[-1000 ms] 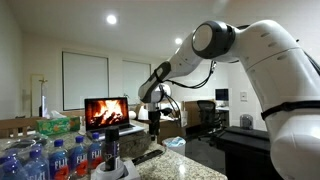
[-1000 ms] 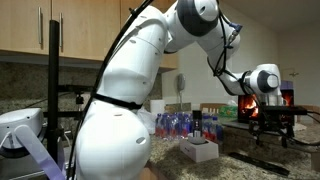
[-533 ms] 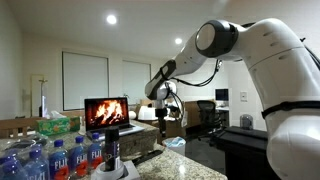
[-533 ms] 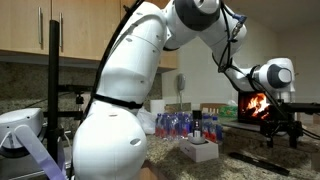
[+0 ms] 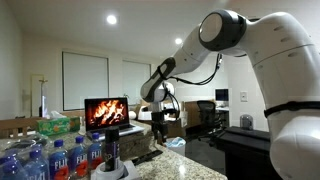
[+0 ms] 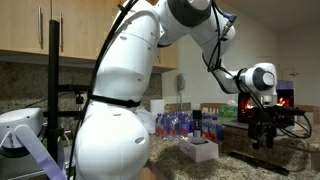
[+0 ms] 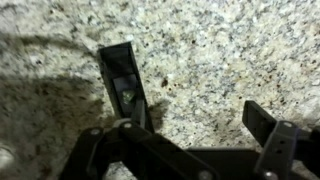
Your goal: Pick up the marker, seal tape and remote and put them on the box
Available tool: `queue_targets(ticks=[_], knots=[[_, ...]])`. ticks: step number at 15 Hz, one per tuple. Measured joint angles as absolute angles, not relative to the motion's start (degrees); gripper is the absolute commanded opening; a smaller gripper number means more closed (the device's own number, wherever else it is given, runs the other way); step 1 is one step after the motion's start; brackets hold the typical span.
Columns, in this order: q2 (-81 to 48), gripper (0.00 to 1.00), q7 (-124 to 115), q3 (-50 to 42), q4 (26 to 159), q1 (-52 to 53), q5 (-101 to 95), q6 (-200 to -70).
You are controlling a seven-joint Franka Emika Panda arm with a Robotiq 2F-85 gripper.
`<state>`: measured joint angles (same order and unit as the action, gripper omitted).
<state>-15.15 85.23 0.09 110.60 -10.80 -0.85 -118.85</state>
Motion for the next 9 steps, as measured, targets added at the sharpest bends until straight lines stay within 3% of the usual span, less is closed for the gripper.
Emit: queue_targets(ticks=[9], knots=[[-9.28, 1.0, 82.75, -0.37, 112.88, -8.23, 3.52, -124.46]])
